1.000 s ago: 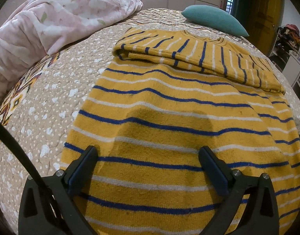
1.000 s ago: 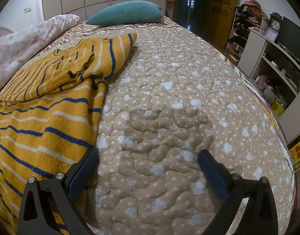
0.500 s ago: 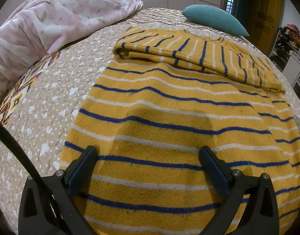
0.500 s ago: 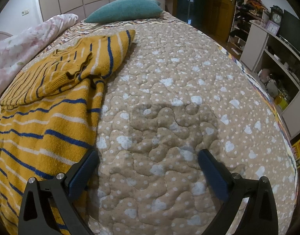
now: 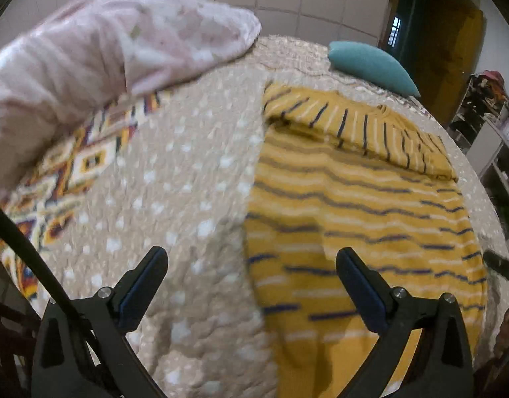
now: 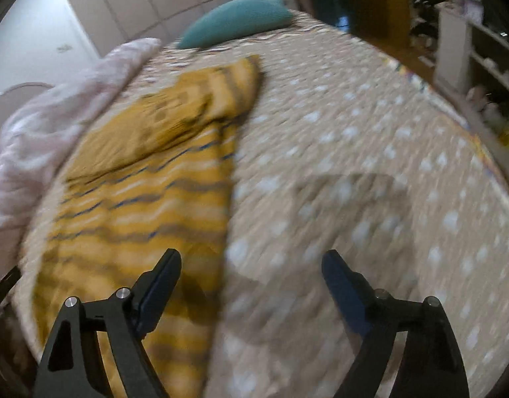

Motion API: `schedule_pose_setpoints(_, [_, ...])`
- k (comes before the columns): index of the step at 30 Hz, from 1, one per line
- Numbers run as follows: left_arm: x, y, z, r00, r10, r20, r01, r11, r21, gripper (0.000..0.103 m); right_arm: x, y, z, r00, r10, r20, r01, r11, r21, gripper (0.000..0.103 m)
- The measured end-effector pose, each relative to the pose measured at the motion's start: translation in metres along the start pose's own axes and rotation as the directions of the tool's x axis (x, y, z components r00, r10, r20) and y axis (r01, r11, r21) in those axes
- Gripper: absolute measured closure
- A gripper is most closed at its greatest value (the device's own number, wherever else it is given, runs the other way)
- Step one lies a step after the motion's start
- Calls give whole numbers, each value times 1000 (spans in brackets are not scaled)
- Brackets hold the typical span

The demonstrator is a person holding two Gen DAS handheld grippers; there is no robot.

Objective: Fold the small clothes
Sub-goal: 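Grasp the sweater hem with the left tool while the right tool grasps it too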

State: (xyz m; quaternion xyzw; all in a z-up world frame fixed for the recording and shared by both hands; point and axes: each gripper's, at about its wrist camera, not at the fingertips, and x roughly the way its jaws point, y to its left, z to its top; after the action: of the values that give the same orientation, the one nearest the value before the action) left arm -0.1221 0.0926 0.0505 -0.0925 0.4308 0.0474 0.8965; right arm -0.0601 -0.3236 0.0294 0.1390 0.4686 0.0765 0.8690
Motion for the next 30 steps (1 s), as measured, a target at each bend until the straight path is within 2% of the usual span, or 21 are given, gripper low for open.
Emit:
schedule_pose_setpoints(1, [6, 6, -4, 998, -41, -39, 40, 999, -21, 8, -2, 5, -11, 999, 35, -15, -35, 999, -15, 14])
schedule_pose_setpoints(2, [13, 9, -7, 994, -77, -73, 74, 996, -42, 20, -3, 11, -23, 997, 64, -32, -65, 997, -29, 15])
schedule_pose_setpoints(3, [22, 12, -12, 985, -131, -117, 123, 990, -71, 26, -4, 14, -31, 996, 76, -38, -77, 996, -39, 16])
schedule_pose_setpoints(4, [26, 12, -13, 979, -154, -132, 144, 986, -82, 31, -7, 20, -41, 996, 77, -33, -79, 995, -56, 16])
schedule_pose_setpoints(7, [29, 3, -18, 978, -184, -100, 177, 981, -82, 31, -13, 29, -58, 996, 89, -21, -91, 992, -88, 16])
schedule_pose_setpoints(11, [35, -12, -19, 936, -333, -112, 319, 939, -125, 37, -10, 37, -73, 983, 179, -33, -181, 980, -79, 16])
schedule_pose_setpoints(16, [39, -29, -23, 959, -269, -87, 261, 961, -90, 36, -3, 50, -77, 968, 251, -20, -251, 965, -78, 16])
schedule_pose_setpoints(18, [37, -40, -25, 971, -223, -83, 219, 974, -62, 36, -2, 54, -80, 969, 249, -4, -248, 966, -67, 16])
schedule_pose_setpoints(19, [36, -40, -26, 976, -203, -82, 199, 979, -52, 45, -1, 59, -81, 973, 232, 10, -231, 971, -68, 16])
schedule_pose_setpoints(20, [34, -43, -27, 986, -150, -79, 147, 988, -38, 73, -2, 62, -83, 976, 216, 23, -214, 975, -68, 19])
schedule_pose_setpoints(21, [34, -43, -27, 993, -89, -79, 88, 996, -26, 83, -3, 63, -85, 980, 194, 37, -191, 979, -64, 24])
schedule_pose_setpoints(22, [31, -39, -26, 992, -90, -84, 88, 996, -33, 95, -4, 63, -88, 985, 163, 49, -161, 986, -55, 41])
schedule_pose_setpoints(23, [29, -35, -24, 989, -116, -90, 112, 992, -56, 95, -4, 63, -89, 988, 148, 48, -146, 988, -46, 61])
schedule_pose_setpoints(26, [12, -23, -16, 989, -128, -71, 121, 988, -99, 95, -5, 50, -81, 976, 217, 24, -217, 976, 27, 88])
schedule_pose_setpoints(30, [-30, -28, -18, 991, -132, -7, 131, 991, -38, 95, -17, 41, -79, 958, 287, 18, -288, 955, 76, 90])
